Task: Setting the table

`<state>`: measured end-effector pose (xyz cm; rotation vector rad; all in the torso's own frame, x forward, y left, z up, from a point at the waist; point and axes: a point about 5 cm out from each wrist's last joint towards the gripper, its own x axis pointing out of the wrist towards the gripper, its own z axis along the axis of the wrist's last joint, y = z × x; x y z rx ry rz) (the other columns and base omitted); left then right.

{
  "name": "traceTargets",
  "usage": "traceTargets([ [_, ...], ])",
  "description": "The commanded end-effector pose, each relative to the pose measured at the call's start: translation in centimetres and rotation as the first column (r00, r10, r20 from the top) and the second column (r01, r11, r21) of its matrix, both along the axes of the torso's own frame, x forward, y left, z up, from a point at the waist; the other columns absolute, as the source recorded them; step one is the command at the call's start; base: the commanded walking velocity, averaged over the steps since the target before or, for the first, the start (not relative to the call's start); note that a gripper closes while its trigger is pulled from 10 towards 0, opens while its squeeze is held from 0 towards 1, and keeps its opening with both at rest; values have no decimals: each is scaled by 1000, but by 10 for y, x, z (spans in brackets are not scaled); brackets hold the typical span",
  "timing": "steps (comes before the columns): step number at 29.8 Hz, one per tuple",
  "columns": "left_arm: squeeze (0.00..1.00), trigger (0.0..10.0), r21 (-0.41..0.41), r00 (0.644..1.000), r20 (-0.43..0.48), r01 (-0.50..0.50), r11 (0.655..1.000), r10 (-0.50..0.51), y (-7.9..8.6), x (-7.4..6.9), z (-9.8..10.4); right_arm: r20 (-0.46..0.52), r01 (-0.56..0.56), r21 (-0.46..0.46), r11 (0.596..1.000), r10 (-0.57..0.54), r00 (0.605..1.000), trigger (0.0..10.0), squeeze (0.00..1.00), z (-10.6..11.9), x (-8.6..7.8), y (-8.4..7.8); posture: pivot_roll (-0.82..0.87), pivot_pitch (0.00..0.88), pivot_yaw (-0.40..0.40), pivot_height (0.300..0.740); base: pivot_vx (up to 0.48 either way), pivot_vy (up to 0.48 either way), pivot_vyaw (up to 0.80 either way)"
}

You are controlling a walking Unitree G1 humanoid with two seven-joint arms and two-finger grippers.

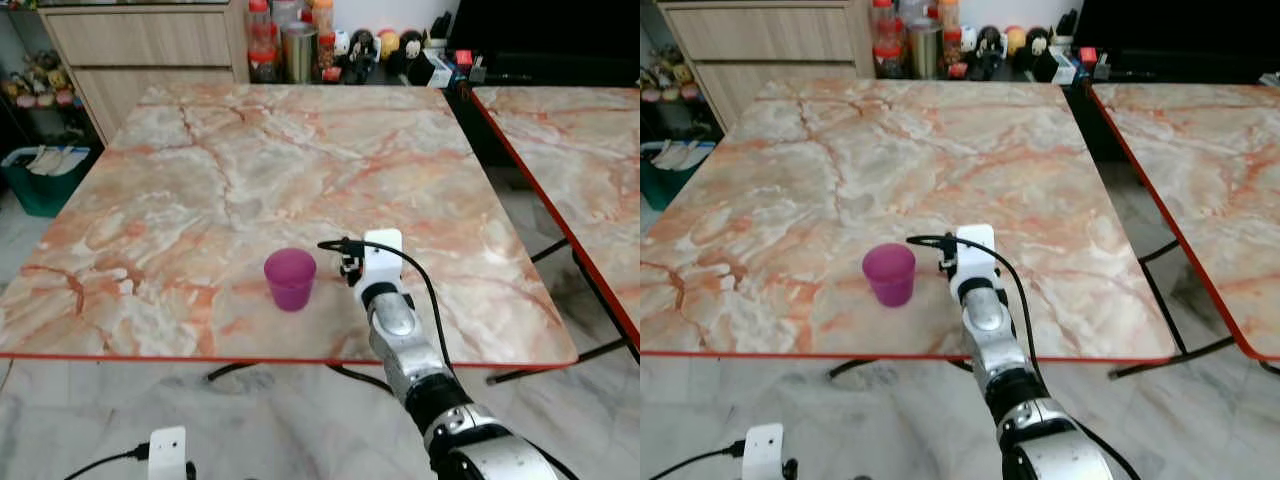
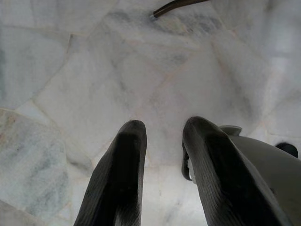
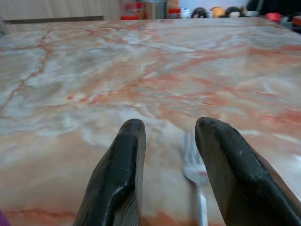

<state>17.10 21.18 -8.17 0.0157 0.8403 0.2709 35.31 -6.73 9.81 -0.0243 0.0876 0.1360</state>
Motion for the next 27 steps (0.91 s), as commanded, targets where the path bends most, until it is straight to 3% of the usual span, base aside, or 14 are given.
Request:
traceTargets([
  [1, 0, 10000, -11, 1000, -27, -15, 1000, 15, 1, -7, -4, -21, 9, 0, 1000, -9, 1000, 10000, 0, -4, -2, 1, 127, 104, -21, 715, 0, 0, 0],
  [5, 0, 10000, -7, 999, -31, -17, 1000, 17, 2, -8, -4, -33, 12, 6, 1000, -12, 999, 10000, 0, -5, -2, 2, 130, 107, -18, 715, 0, 0, 0],
  [6, 0, 10000, -6, 999, -32, -18, 1000, 18, 2, -9, -4, -43, 19, 9, 1000, -19, 999, 10000, 690, -5, -2, 2, 130, 107, -18, 715, 0, 0, 0],
  [7, 0, 10000, -6, 999, -32, -19, 1000, 19, 2, -9, -4, -50, 24, 11, 1000, -24, 998, 10000, 1000, -6, -2, 1, 130, 107, -18, 715, 0, 0, 0],
  [11, 0, 10000, -7, 999, -33, -16, 1000, 16, 2, -9, -4, -83, 36, 19, 999, -34, 996, 10000, 1000, -8, 0, 0, 128, 107, -15, 715, 0, 0, 0],
  [12, 0, 10000, -8, 999, -33, -15, 1000, 15, 2, -8, -4, -87, 33, 21, 999, -31, 996, 10000, 427, -8, 0, 1, 128, 107, -15, 715, 0, 0, 0],
  [13, 0, 10000, -9, 999, -33, -14, 1000, 13, 1, -8, -4, -89, 31, 21, 999, -29, 996, 10000, 427, -8, 0, 1, 130, 104, -16, 715, 0, 0, 0],
  [14, 0, 10000, -10, 999, -31, -13, 1000, 12, 1, -8, -4, -108, 31, 36, 999, -27, 994, 10000, 0, -8, 1, 2, 131, 104, -16, 715, 0, 0, 0],
  [21, 0, 10000, -10, 999, -31, -10, 1000, 10, 1, -7, -4, -128, 25, 64, 998, -17, 992, 10000, 0, -4, 4, 9, 136, 92, -17, 715, 0, 0, 0],
  [27, 0, 10000, -19, 999, -34, -12, 1000, 11, 1, -7, -4, -164, 2, 23, 1000, 2, 986, 10000, 0, -6, 4, 17, 146, 79, -25, 715, 0, 0, 0],
])
